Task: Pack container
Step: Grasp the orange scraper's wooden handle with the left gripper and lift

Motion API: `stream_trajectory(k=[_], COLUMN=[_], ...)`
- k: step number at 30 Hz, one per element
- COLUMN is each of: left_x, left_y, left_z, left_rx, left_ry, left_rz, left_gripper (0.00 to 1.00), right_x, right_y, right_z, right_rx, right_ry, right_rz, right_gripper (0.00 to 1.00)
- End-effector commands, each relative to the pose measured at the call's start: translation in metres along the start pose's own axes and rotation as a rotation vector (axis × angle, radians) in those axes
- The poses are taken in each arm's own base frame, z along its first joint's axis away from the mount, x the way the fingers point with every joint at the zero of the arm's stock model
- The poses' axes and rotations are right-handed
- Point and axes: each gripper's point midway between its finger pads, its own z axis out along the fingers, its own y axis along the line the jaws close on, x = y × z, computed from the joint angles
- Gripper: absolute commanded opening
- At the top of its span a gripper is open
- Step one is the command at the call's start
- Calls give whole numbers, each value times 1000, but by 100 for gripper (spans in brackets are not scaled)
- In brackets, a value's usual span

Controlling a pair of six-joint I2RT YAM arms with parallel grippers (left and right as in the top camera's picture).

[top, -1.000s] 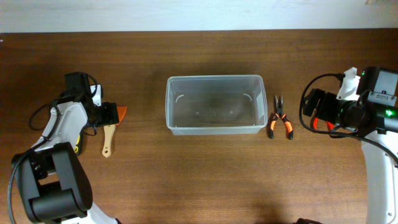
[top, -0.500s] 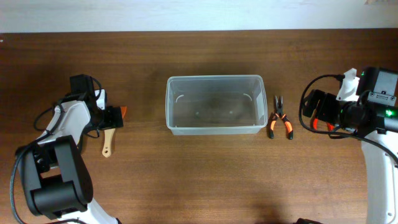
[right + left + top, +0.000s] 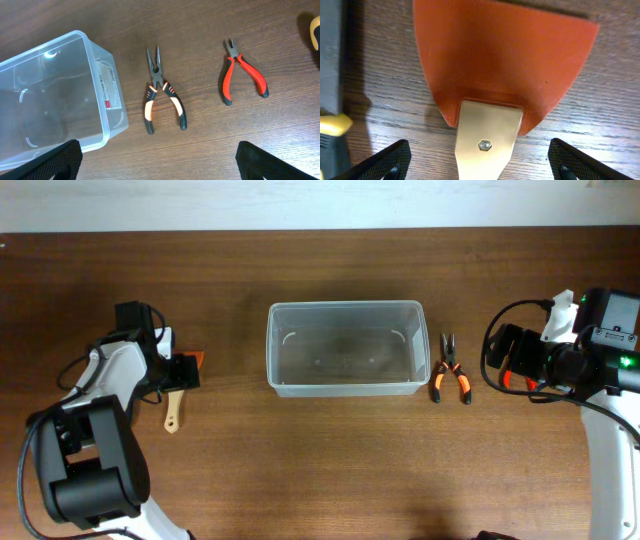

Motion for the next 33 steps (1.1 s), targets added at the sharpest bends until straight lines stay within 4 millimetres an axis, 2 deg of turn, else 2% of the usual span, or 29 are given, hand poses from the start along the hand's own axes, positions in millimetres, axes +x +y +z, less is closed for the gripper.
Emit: stream_trajectory(k=[1, 7, 8, 10, 15, 18, 22, 33], left_x=[1, 10, 11, 12, 12, 12, 12, 10], left_y=[-4, -4, -4, -4, -4, -2, -2, -5], left_z=[5, 20, 22, 26, 26, 26, 26, 25], left_rx=[16, 15, 15, 12, 14, 5, 4, 9], left_ry=[20, 70, 76, 86, 83, 84, 84, 82], left_rz=[21, 25, 25, 25, 67, 71, 71, 99], left_gripper=[90, 89, 84, 82, 68, 63, 45, 30], right_x=[-4, -5, -5, -5, -5, -6, -6, -6], right_y=[2, 2, 2, 2, 2, 2, 2, 2], right_z=[-2, -3, -3, -2, -3, -3, -3, -3], right_rx=[-13, -13, -13, -13, -13, -13, -13, -13], right_ry=[-8, -12, -12, -12, -13, -15, -15, -15], right_rz=[2, 1, 2, 1, 1, 1, 0, 0], right_gripper=[99, 99, 99, 99, 99, 99, 99, 99])
